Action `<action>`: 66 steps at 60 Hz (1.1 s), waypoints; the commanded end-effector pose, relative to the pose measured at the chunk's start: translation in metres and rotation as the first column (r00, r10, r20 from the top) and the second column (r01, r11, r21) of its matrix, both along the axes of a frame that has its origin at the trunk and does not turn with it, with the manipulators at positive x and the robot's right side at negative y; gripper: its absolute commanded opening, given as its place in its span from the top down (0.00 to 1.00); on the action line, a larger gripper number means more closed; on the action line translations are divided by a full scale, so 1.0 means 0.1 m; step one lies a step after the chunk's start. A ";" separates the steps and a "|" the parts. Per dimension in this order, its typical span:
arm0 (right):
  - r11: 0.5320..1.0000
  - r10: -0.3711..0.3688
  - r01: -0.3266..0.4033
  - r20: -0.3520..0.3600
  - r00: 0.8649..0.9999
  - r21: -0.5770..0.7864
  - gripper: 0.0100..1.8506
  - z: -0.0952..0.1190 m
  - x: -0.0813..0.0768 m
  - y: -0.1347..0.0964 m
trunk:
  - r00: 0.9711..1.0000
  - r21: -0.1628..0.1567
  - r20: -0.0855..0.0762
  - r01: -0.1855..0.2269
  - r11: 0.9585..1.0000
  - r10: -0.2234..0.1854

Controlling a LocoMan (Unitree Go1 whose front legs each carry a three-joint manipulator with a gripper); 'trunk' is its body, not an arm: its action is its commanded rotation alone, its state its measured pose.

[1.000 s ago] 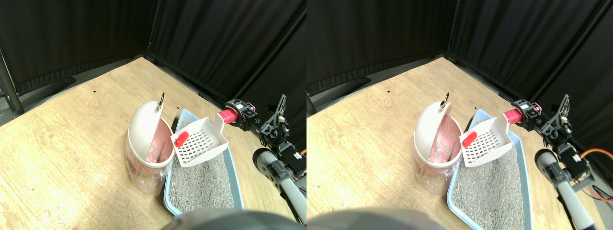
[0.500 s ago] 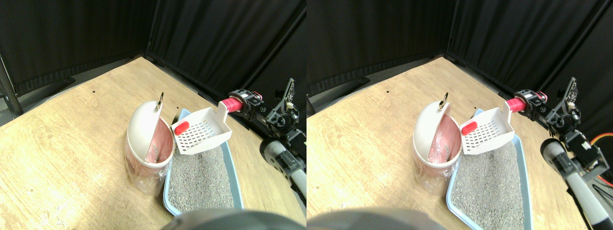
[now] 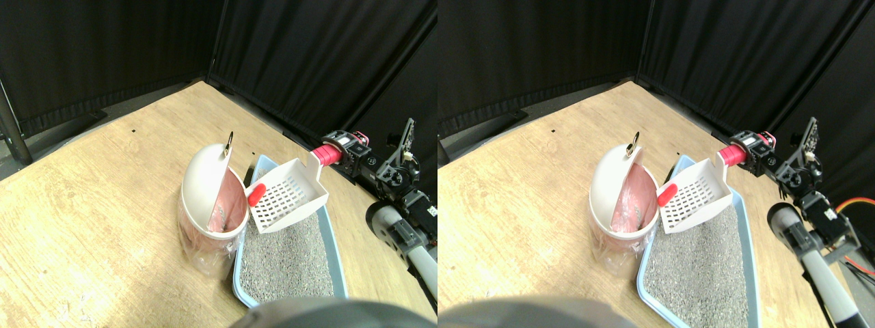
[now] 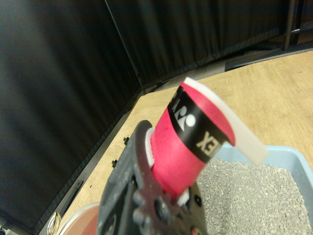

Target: Scoop (unimanual)

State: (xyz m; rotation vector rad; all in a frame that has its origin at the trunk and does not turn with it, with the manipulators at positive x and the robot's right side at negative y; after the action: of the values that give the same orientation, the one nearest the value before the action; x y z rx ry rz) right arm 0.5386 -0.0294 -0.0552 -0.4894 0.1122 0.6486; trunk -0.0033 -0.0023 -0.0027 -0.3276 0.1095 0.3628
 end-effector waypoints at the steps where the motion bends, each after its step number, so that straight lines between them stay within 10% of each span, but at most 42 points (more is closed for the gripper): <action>1: 0.998 0.000 -0.001 0.012 1.000 0.056 0.95 0.07 -0.02 0.05 | 1.000 -0.008 -0.006 -0.003 1.000 0.003; 23: 1.000 -0.002 0.002 0.046 0.999 0.014 0.97 0.13 -0.09 0.05 | 1.000 -0.008 0.001 -0.001 1.000 0.001; 33: 1.000 0.004 -0.005 0.030 1.000 0.031 0.81 0.11 -0.17 0.09 | 1.000 -0.009 0.002 -0.002 1.000 0.002; 43: 1.000 -0.005 0.005 0.010 1.000 0.024 0.97 0.07 -0.16 0.09 | 1.000 -0.013 0.002 -0.003 1.000 0.003; 49: 0.999 -0.017 0.017 -0.004 1.000 0.050 0.85 0.06 -0.14 0.07 | 1.000 -0.013 0.002 -0.003 1.000 0.003; 66: 0.997 -0.041 0.040 0.001 0.999 0.066 0.91 0.06 -0.09 -0.01 | 1.000 -0.002 -0.004 0.016 1.000 -0.016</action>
State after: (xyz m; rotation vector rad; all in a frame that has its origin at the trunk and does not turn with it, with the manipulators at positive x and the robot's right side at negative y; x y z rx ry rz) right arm 0.5266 -0.0322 -0.0566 -0.4361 0.1549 0.6226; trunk -0.0018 -0.0030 -0.0023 -0.3173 0.1120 0.3515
